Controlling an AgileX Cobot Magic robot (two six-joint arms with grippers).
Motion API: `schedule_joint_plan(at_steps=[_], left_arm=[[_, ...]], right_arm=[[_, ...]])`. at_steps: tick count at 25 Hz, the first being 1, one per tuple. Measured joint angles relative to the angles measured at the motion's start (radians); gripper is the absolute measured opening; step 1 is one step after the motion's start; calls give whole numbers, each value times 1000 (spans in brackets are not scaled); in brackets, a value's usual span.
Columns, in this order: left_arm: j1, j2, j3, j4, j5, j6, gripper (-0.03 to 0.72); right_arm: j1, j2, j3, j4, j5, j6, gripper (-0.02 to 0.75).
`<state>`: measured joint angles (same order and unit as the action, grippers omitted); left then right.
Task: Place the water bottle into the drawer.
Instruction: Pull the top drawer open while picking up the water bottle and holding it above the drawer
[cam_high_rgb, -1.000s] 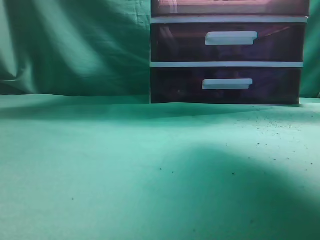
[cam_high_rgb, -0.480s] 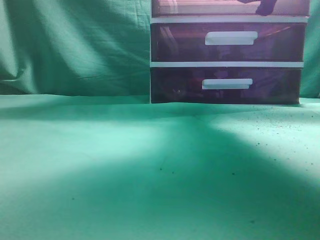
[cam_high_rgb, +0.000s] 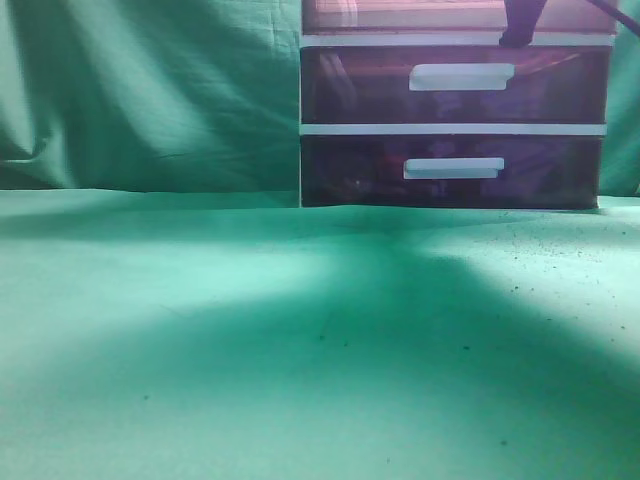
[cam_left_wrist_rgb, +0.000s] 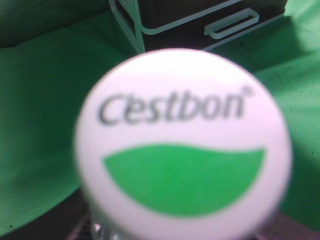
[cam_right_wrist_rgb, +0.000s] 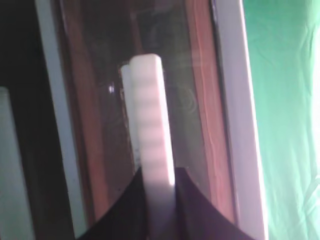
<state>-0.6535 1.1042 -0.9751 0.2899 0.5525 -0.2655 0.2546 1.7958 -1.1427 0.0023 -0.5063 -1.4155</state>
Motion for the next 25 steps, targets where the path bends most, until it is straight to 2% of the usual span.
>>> schedule_joint_plan(at_steps=[2, 3, 5, 11, 17, 25], left_arm=[[0, 0, 0, 12, 4, 0, 332], [0, 0, 0, 14, 9, 0, 332], [0, 0, 0, 24, 21, 0, 332], [0, 0, 0, 36, 21, 0, 332], [0, 0, 0, 37, 21, 0, 332], [0, 0, 0, 37, 12, 0, 332]], right_arm=[[0, -5, 0, -7, 9, -18, 115], [0, -14, 10, -9, 11, -21, 74], [0, -43, 45, -14, 11, -22, 90], [0, -198, 249, -55, -1, -20, 90], [48, -385, 426, -48, 28, -16, 90], [87, -523, 489, 0, 149, -40, 90]])
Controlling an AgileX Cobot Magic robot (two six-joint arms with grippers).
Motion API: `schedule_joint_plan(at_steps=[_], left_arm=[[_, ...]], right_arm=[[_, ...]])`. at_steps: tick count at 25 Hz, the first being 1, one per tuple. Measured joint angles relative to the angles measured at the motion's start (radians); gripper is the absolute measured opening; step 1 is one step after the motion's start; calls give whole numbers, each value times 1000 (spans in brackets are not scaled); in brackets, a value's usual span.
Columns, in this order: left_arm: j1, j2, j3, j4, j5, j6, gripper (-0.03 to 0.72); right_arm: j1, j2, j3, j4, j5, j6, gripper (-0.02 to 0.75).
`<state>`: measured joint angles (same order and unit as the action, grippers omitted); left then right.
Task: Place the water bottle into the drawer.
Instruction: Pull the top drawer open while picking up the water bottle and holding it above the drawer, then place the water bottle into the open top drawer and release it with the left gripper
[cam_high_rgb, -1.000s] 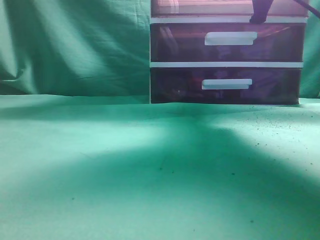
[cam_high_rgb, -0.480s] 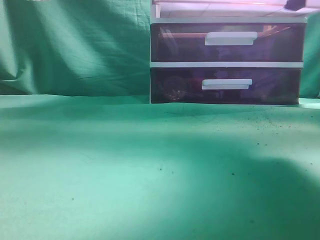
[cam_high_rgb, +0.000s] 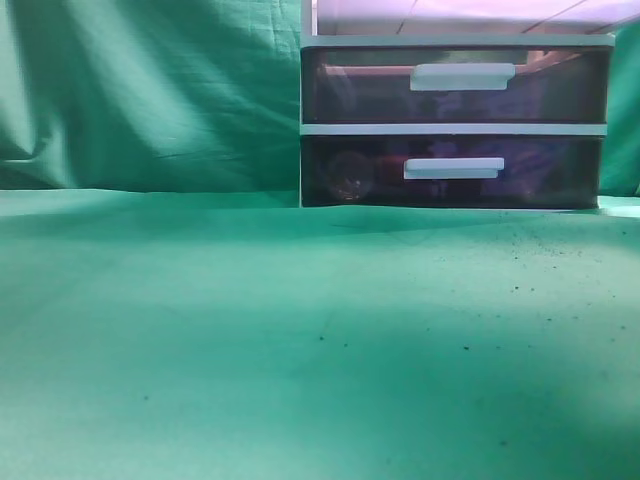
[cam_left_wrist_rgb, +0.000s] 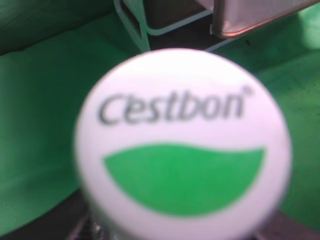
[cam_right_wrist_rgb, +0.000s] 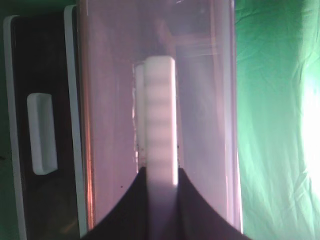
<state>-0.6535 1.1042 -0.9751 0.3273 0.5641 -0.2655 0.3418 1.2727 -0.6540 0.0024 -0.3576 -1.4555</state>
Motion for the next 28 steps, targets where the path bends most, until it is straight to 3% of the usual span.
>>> schedule_joint_plan(at_steps=[5, 9, 16, 22, 28], left_arm=[[-13, 8, -68, 0, -63, 15, 332], [-39, 62, -264, 14, -159, 84, 332], [-41, 301, -616, -39, -367, 86, 332], [-43, 551, -806, -80, -313, 86, 332], [-43, 721, -845, -83, -202, 86, 332]], right_arm=[[5, -3, 8, 21, 9, -5, 90], [5, -3, 8, 28, 10, -5, 90], [5, -3, 8, 27, 11, -14, 90], [5, -3, 8, 30, 11, -16, 90], [5, -3, 8, 30, 11, -18, 90]])
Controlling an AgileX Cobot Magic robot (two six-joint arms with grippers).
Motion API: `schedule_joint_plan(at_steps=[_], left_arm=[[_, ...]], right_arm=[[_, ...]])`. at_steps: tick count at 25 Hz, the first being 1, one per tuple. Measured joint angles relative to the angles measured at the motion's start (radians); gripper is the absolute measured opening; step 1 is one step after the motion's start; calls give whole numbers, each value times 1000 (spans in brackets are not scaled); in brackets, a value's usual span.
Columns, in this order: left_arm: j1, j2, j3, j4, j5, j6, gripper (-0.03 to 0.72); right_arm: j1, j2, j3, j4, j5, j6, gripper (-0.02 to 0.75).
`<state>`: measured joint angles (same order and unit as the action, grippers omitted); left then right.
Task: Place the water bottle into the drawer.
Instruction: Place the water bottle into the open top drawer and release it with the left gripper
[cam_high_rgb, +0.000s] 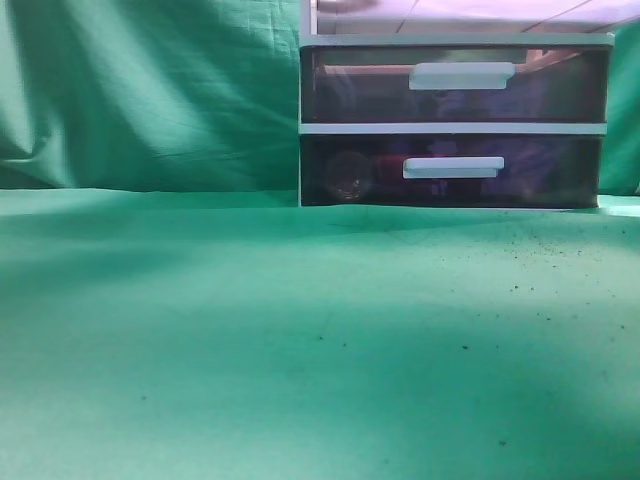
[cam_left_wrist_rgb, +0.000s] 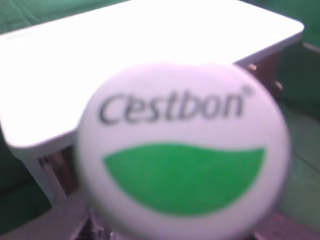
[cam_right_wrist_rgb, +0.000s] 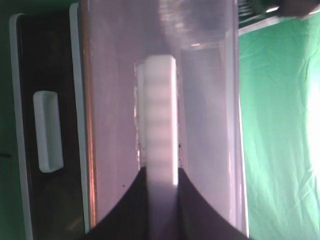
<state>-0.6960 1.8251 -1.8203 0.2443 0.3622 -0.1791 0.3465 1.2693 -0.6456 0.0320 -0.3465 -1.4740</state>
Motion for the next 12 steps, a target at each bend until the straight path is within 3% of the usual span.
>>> schedule_joint_plan(at_steps=[7, 10, 12], left_arm=[[0, 40, -8, 15, 59, -7, 332], [0, 40, -12, 2, 76, -7, 465], [0, 40, -12, 0, 63, -7, 592]], right_arm=[[0, 0, 0, 0, 4, -8, 90], [0, 0, 0, 0, 9, -10, 90], [0, 0, 0, 0, 11, -10, 90]])
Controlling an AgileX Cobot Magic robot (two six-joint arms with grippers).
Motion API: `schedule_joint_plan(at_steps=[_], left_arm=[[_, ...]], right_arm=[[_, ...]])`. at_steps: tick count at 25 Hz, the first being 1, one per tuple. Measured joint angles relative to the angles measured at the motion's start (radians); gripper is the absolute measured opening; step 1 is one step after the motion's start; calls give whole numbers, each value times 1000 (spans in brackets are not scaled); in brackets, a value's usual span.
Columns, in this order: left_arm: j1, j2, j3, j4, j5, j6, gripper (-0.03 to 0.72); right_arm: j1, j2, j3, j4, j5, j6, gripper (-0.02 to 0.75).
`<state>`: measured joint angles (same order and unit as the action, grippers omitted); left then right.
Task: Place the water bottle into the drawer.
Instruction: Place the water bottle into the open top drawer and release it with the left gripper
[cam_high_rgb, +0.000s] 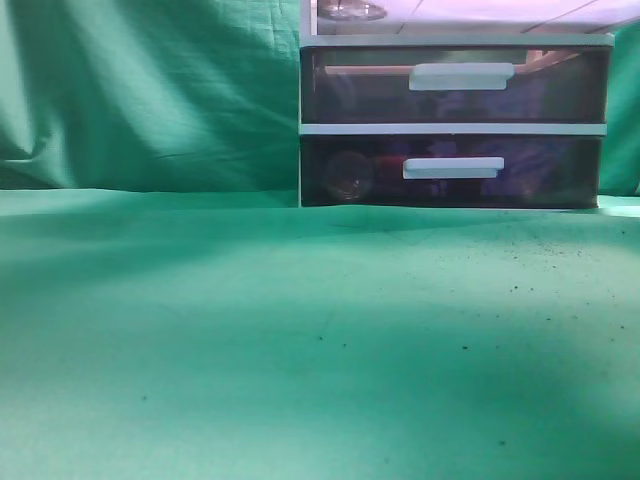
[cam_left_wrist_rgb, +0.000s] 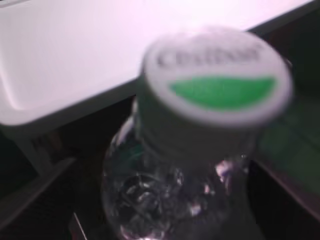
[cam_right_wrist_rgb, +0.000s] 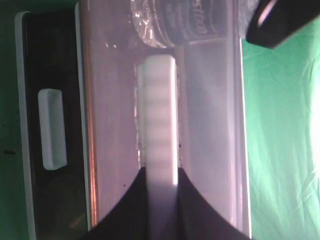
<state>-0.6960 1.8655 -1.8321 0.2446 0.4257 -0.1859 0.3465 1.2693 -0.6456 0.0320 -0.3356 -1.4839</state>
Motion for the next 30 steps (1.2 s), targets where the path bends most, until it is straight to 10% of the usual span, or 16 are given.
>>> schedule_joint_plan(at_steps=[5, 11, 30], left_arm=[[0, -2, 0, 0, -78, 2, 644], [0, -3, 0, 2, -152, 3, 370], [0, 26, 0, 72, -358, 22, 380]], right_arm=[[0, 0, 0, 8, 0, 0, 90], [0, 0, 0, 11, 0, 0, 90], [0, 0, 0, 13, 0, 0, 90]])
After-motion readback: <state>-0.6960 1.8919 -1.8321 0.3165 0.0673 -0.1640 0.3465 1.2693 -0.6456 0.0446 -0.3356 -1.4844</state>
